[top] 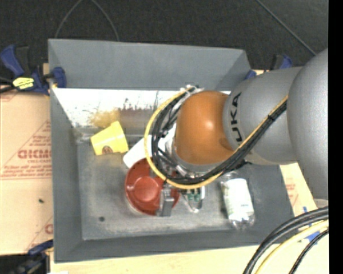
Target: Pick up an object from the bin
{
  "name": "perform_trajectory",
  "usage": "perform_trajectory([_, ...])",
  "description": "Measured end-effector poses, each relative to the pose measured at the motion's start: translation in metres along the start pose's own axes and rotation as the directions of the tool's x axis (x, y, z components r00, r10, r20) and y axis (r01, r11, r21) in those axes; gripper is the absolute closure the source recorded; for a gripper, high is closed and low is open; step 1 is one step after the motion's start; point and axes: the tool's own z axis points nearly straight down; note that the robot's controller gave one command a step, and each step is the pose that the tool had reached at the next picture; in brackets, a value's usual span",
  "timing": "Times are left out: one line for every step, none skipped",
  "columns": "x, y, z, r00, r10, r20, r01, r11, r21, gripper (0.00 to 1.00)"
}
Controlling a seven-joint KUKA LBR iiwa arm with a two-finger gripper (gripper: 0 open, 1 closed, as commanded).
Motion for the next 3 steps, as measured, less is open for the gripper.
perform_trajectory([0.000,0.000,0.000,1.000,0.000,0.000,0.000,1.000,0.000,0.00])
perform_trajectory([0.038,-0.021,-0.122,0.951,-0.310,0.008,0.310,0.951,0.002,1.00])
perform_trajectory([0.038,-0.021,-0.120,0.951,-0.309,0.003,0.309,0.951,0.000,1.00])
